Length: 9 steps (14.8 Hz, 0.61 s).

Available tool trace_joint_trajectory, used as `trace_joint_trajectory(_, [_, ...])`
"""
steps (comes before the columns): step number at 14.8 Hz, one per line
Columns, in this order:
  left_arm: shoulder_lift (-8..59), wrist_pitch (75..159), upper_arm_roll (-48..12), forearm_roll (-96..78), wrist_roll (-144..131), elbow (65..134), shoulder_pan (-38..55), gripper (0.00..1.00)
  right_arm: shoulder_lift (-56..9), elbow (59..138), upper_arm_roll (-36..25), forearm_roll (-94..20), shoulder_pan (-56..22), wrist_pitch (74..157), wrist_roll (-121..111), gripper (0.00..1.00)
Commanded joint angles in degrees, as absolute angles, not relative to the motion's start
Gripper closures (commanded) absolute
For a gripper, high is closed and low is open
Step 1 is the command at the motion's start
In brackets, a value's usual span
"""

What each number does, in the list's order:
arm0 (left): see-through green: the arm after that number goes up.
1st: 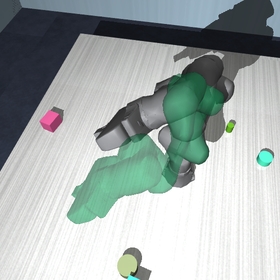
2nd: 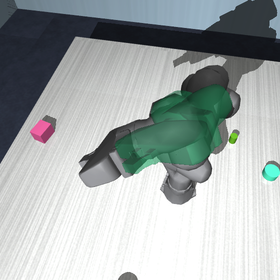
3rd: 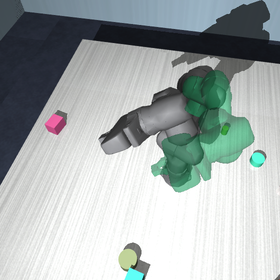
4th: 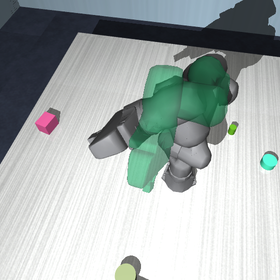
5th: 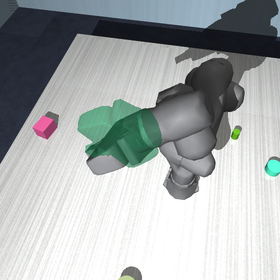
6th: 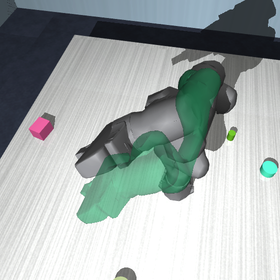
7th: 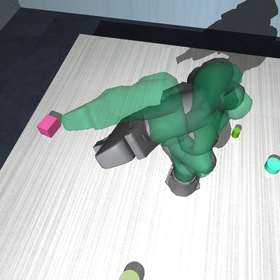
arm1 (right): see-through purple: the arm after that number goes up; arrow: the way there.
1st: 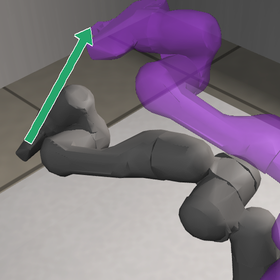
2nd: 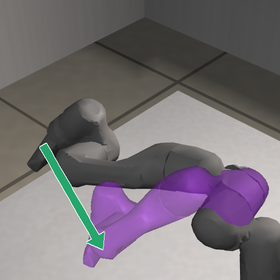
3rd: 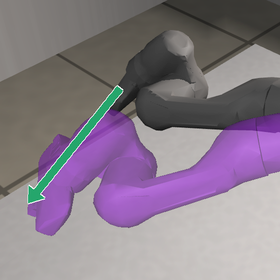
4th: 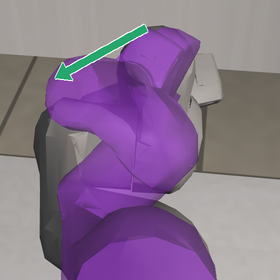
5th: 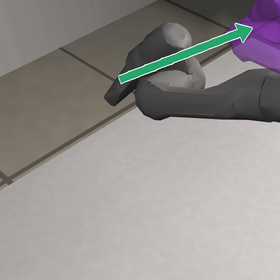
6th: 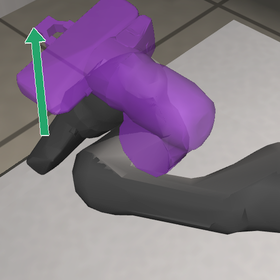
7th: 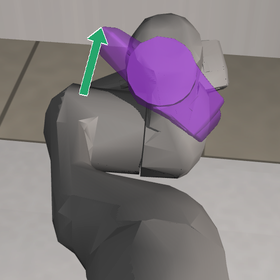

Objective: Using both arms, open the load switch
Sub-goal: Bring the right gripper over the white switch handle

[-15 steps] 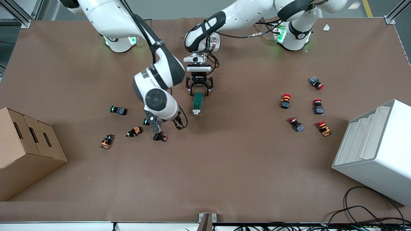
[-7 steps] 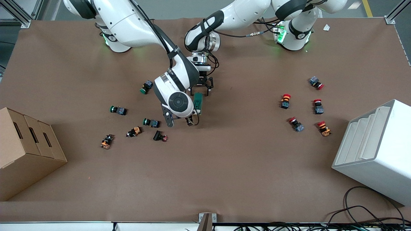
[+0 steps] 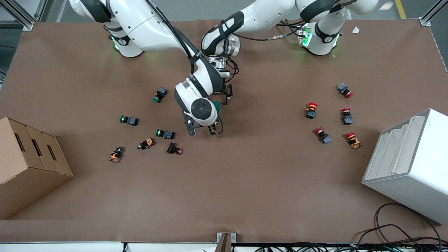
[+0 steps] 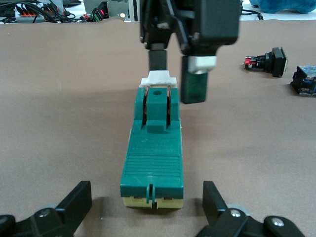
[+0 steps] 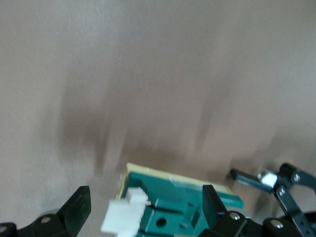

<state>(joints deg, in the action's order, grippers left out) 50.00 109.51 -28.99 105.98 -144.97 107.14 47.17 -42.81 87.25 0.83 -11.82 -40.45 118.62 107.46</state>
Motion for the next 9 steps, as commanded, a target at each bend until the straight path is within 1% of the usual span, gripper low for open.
trace_joint_trajectory(1, [52.2, 110.1, -28.2, 107.3, -145.7, 106.3, 47.6, 0.01, -42.5, 86.4, 0.4, -13.9, -42.4, 116.3, 108.5, 0.0])
trace_joint_trajectory(6, [52.2, 110.1, -28.2, 107.3, -145.7, 106.3, 47.8, 0.01, -42.4, 81.7, 0.4, -13.9, -42.7, 106.2, 108.3, 0.0])
trace_joint_trajectory(9, [52.2, 110.1, -28.2, 107.3, -145.6, 106.3, 47.9, 0.01, -42.4, 80.6, 0.4, -13.9, -42.7, 102.8, 108.0, 0.0])
